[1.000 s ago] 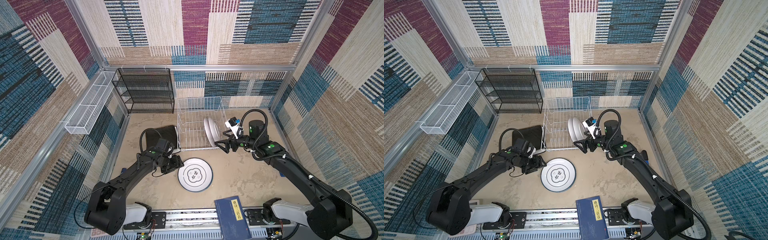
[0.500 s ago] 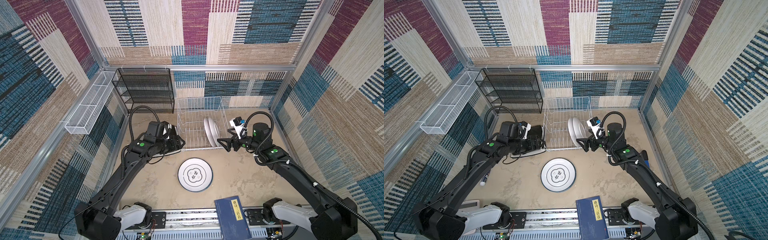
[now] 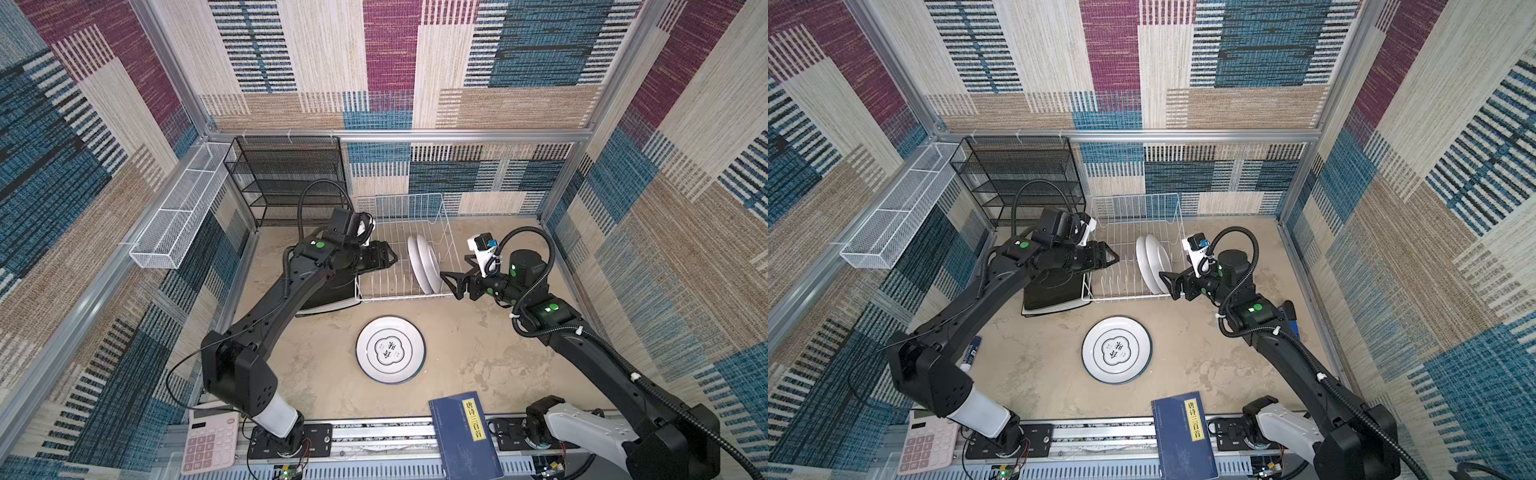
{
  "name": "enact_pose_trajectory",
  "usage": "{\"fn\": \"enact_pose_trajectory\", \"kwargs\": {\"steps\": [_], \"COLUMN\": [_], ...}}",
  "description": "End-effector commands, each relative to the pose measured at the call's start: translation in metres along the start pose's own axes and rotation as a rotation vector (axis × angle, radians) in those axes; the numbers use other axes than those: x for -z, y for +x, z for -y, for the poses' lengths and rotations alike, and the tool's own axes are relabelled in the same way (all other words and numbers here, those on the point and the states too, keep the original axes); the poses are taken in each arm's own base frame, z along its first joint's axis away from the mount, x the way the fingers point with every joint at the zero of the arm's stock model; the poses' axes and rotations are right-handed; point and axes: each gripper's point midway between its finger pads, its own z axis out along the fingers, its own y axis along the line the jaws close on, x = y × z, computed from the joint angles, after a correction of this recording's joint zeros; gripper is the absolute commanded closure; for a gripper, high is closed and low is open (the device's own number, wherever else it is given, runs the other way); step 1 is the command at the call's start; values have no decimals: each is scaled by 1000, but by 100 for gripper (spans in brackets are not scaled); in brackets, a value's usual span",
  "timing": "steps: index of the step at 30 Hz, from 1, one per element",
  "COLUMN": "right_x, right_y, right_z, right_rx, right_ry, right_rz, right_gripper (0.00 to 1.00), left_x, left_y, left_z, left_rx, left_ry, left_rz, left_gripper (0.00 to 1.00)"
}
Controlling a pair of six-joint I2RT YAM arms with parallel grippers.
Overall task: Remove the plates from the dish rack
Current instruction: 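Move the left gripper to the top edge of the white plates in the rack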
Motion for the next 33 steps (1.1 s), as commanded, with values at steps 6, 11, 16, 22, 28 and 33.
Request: {"fn": "enact_pose_trajectory", "kwargs": {"steps": [6, 11, 16, 22, 28, 33], "right_x": [4, 8, 13, 16, 13, 13], "right_y": [-5, -5, -10, -7, -9, -9], "right_z": [10, 11, 12, 13, 13, 13], "right_rx": [-5, -1, 0, -5, -7, -19], "right_ry": [67, 80, 99, 106, 101, 102], "right_rz": [19, 24, 40, 42, 42, 39], "right_gripper": [1, 1, 1, 1, 1, 1], "left_x": [-51, -74, -91, -109, -121, -129], "left_y": [-11, -15, -14, -9, -11, -12], "left_z": [-2, 0, -6, -15, -14, -17], "left_rx": [-7, 3, 27, 43, 71, 92], "left_ry": [-42, -38, -48, -59, -35, -39], "left_rz": [-50, -72, -96, -129, -127, -126], "left_gripper": [37, 40, 43, 47, 50, 54]}}
